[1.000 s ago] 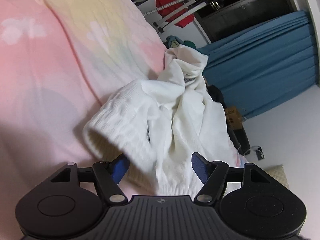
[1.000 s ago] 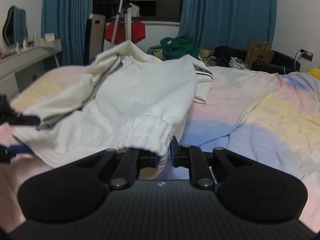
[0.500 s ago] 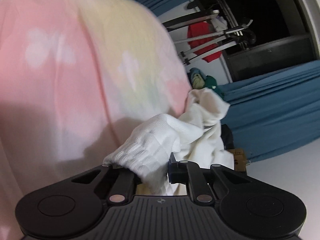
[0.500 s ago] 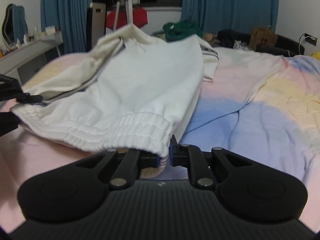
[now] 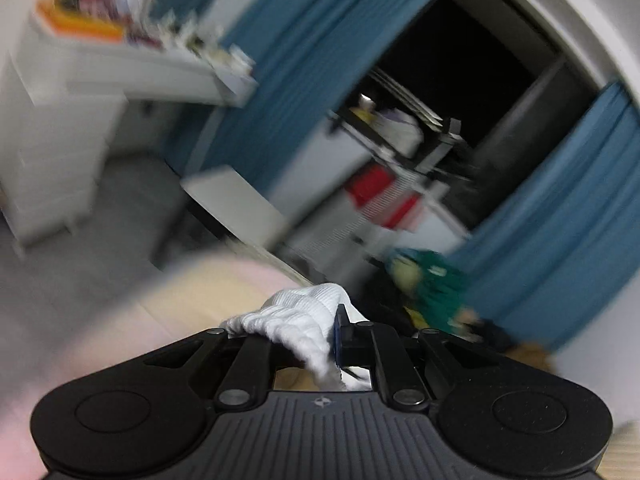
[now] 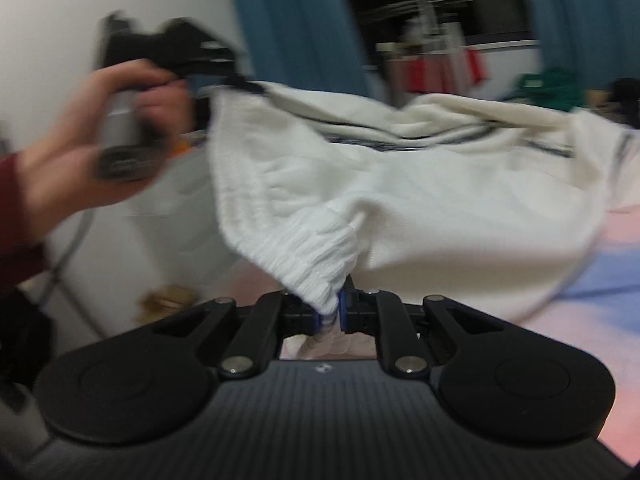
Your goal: Fold clothes
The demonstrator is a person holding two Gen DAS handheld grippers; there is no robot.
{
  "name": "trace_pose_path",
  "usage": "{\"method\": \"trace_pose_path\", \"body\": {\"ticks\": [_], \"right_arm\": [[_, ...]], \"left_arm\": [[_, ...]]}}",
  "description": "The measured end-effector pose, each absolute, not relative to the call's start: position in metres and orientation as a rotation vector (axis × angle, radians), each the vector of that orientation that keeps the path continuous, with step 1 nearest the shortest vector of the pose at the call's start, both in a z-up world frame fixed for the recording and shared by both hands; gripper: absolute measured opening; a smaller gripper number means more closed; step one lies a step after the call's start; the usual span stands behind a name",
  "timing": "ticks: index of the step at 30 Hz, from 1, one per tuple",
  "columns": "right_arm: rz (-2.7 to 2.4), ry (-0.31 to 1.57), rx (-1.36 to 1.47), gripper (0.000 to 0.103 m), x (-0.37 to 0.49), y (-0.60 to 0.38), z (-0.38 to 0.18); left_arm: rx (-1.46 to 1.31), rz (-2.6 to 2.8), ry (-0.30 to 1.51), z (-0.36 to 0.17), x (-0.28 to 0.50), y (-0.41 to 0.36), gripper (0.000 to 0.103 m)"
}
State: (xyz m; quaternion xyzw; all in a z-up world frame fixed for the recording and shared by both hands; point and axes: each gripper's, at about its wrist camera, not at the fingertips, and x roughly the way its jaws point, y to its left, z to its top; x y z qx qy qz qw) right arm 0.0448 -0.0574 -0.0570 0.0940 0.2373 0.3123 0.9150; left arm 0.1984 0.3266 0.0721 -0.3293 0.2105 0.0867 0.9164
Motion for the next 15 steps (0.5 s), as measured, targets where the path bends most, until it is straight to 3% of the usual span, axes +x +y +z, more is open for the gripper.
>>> {"method": "trace_pose_path", "body": {"ticks": [7, 11, 13, 15], "right_arm": [[0.721, 0.534, 0.175, 0.014, 0.087, 0.016, -0.089], [0.741, 0.572, 0.197, 0.020, 0.105, 0.018, -0.103], [0.768, 0.578, 0.201, 0.031, 0.107, 0.017, -0.102], [0.807, 0.593, 0.198, 0.073, 0.105, 0.019, -0.099]], "left_arm": [[-0.624, 0.324, 0.593, 0.001, 0.272, 0.389, 0.011], [-0.612, 0.355, 0.644, -0.039, 0.284, 0.399, 0.016], [-0.615, 0.348, 0.656, -0.049, 0.280, 0.402, 0.023], [-0.609, 0.319, 0.660, -0.050, 0.267, 0.402, 0.030]]}}
